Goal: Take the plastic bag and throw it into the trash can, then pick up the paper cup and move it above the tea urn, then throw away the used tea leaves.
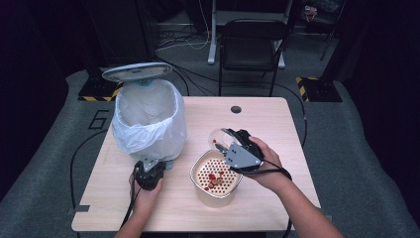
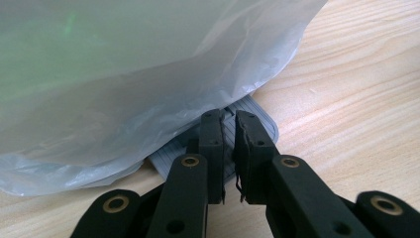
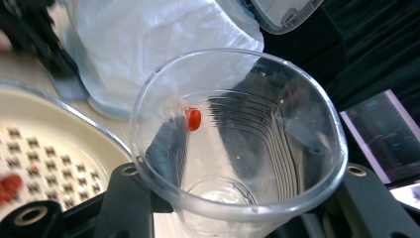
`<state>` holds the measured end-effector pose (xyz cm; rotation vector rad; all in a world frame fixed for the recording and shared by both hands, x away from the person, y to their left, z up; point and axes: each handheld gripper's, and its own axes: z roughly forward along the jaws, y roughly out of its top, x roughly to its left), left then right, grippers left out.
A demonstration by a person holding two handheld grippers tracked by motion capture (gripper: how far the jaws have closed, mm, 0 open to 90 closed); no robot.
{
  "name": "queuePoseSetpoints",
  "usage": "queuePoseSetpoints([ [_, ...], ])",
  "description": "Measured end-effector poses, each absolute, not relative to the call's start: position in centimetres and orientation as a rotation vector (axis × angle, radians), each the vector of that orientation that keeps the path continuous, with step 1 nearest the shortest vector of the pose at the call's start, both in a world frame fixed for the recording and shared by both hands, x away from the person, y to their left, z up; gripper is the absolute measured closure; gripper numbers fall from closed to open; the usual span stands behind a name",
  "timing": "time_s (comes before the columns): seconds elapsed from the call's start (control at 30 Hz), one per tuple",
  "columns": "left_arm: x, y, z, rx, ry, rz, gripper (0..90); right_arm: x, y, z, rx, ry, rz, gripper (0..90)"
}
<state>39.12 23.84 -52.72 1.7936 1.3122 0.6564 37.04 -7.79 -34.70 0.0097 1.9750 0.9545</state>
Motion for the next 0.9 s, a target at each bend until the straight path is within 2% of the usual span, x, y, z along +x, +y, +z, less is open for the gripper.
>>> queuePoseSetpoints([
  [0.57, 39.1, 23.9, -52.7, 1.795, 1.312, 0.655, 82.4, 38.0, -8.0, -34.4, 0.233, 2.100, 1.244, 48.3],
  [0.9, 39.1, 23.9, -52.7, 1.795, 1.311, 0.658, 82.4, 39.5, -8.4, -33.1, 0.395, 2.120, 1.428, 48.4],
])
